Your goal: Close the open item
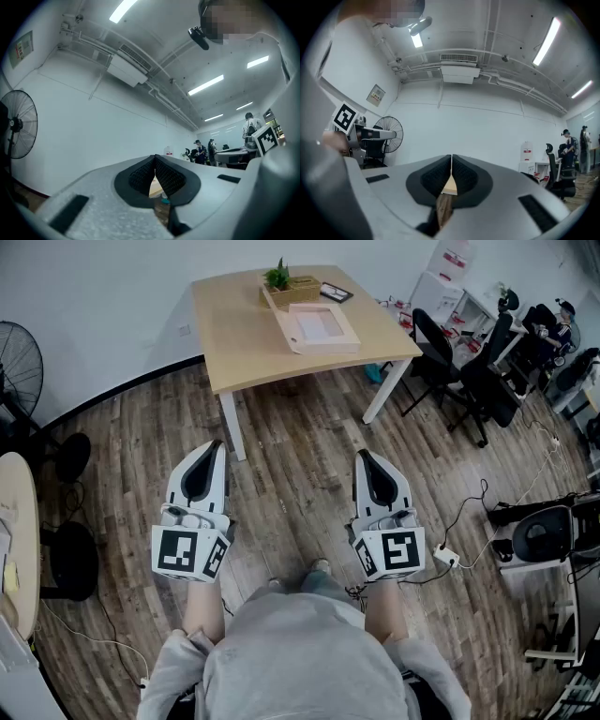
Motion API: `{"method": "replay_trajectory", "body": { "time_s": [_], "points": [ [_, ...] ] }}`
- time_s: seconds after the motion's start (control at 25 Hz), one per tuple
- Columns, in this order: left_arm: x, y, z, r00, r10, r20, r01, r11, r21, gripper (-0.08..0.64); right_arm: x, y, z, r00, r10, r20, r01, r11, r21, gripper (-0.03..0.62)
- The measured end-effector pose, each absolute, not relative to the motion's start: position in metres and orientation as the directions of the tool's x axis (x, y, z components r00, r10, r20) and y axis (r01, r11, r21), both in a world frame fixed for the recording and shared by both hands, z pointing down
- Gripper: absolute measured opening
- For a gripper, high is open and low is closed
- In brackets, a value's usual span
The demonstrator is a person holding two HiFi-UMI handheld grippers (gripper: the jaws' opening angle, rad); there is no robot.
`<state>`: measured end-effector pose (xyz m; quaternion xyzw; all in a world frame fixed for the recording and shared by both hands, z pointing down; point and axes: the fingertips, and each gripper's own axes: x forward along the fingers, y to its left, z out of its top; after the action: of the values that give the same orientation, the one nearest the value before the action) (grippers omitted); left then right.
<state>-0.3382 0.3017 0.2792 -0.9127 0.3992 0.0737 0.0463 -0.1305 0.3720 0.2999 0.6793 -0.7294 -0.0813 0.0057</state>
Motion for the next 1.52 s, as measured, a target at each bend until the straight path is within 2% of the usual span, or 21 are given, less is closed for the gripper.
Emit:
{"method": "replay_trajectory", "body": {
  "time_s": [0.56,0.8,0.96,1.52],
  "points": [
    [-0.360,0.296,0.279,0.661,-0.730,-0.173,-0.742,-0.670,-0.006,0.009,-0.148,0.366,0.297,-0.078,-0.992,-0.099,-0.989,0.065,0.131,0.014],
    [-0.366,0.294,0.285,0.663,-0.729,-0.174,-0.738,-0.674,0.011,0.009,-0.150,0.367,0.298,-0.031,-0.992,-0.126,-0.990,0.014,0.138,0.014],
    [-0.361,0.283,0.288,0.664,-0.727,-0.173,-0.734,-0.679,0.034,0.009,-0.148,0.356,0.299,-0.063,-0.990,-0.127,-0.990,0.046,0.136,0.014],
    [-0.316,0.186,0.290,0.618,-0.769,-0.167,-0.776,-0.630,0.032,0.009,-0.103,0.237,0.303,-0.138,-0.983,-0.120,-0.986,0.125,0.111,0.014]
  ]
}}
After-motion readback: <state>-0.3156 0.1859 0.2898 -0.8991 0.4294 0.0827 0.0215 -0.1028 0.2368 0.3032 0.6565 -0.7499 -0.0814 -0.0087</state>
